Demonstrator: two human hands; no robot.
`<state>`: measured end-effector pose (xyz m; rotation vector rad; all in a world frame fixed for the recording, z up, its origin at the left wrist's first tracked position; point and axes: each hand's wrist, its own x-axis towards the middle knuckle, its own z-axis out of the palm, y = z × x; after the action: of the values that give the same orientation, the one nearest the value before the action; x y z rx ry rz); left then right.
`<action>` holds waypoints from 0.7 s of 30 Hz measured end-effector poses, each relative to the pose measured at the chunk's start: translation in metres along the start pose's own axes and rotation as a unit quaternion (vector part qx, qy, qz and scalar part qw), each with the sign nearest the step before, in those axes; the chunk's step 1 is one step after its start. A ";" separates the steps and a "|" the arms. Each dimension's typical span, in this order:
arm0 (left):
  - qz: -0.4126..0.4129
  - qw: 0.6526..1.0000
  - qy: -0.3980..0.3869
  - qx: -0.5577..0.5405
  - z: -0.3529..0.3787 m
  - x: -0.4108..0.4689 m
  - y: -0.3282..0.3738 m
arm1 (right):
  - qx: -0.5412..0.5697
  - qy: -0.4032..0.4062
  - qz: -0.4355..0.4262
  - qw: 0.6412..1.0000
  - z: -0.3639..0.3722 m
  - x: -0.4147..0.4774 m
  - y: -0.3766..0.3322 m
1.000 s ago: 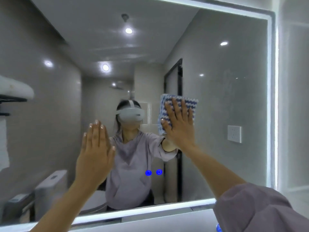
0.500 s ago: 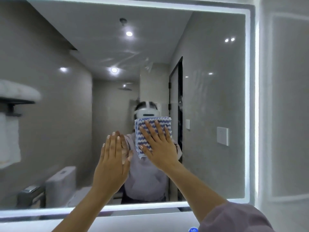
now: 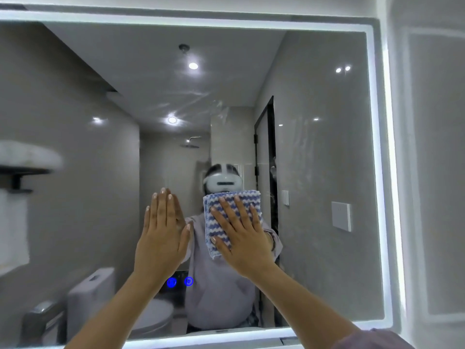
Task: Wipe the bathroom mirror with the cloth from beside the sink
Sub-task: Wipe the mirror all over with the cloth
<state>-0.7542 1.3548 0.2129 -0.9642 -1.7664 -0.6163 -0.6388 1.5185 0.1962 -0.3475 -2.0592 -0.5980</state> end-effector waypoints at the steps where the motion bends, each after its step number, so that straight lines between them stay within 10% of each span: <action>1: -0.002 1.000 0.003 0.002 0.004 0.003 -0.002 | 0.000 -0.001 0.001 1.000 0.001 0.000 0.000; 21: 0.005 0.999 0.042 0.002 0.044 0.007 -0.021 | -0.049 0.032 -0.013 0.998 -0.024 0.070 0.010</action>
<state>-0.7963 1.3794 0.2029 -0.9307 -1.6873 -0.6369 -0.6534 1.5148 0.2695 -0.3550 -1.9805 -0.7174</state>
